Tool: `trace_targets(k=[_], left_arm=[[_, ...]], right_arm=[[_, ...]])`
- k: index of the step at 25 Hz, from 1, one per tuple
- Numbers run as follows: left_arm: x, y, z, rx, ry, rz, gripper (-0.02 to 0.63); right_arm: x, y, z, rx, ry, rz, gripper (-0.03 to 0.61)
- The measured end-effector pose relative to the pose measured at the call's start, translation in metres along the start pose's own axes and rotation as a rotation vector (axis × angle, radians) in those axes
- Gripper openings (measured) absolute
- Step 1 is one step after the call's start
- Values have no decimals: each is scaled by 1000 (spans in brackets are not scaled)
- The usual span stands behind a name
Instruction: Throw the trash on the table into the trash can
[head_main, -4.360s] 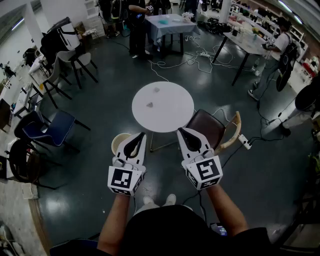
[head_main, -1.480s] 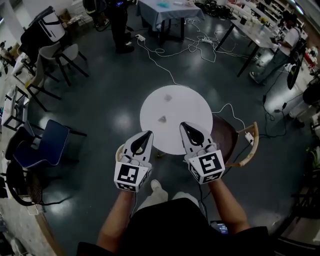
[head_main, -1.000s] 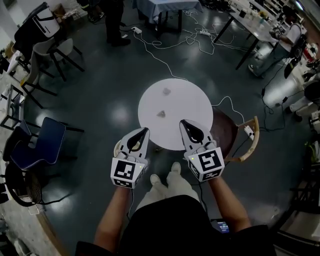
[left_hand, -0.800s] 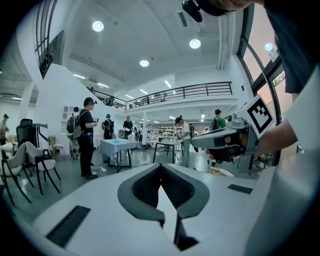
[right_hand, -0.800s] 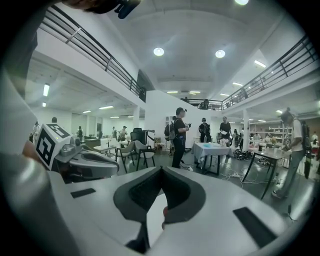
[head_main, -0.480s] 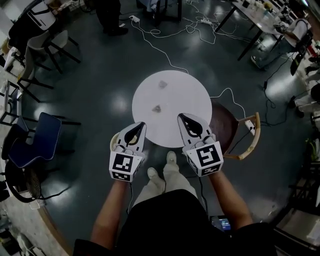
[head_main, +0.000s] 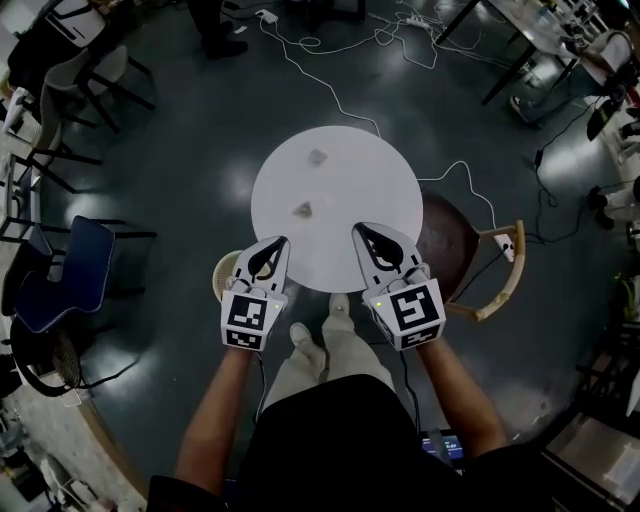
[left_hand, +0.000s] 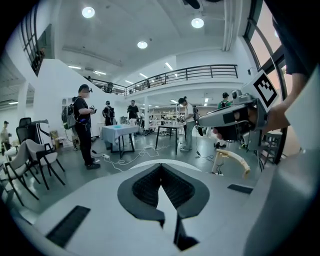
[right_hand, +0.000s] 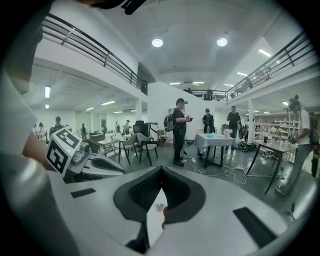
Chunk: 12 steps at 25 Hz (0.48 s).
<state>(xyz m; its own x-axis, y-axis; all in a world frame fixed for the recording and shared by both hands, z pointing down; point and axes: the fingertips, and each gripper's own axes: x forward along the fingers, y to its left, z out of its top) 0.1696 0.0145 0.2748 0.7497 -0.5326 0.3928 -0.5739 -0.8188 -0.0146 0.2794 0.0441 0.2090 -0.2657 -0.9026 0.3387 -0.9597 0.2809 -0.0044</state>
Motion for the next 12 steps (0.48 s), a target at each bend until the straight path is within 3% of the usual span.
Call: trace_targets(k=[12], left_arm=[[63, 0, -46, -12, 99, 6, 15]], right_arm=[[20, -21, -52, 15, 56, 67, 17]])
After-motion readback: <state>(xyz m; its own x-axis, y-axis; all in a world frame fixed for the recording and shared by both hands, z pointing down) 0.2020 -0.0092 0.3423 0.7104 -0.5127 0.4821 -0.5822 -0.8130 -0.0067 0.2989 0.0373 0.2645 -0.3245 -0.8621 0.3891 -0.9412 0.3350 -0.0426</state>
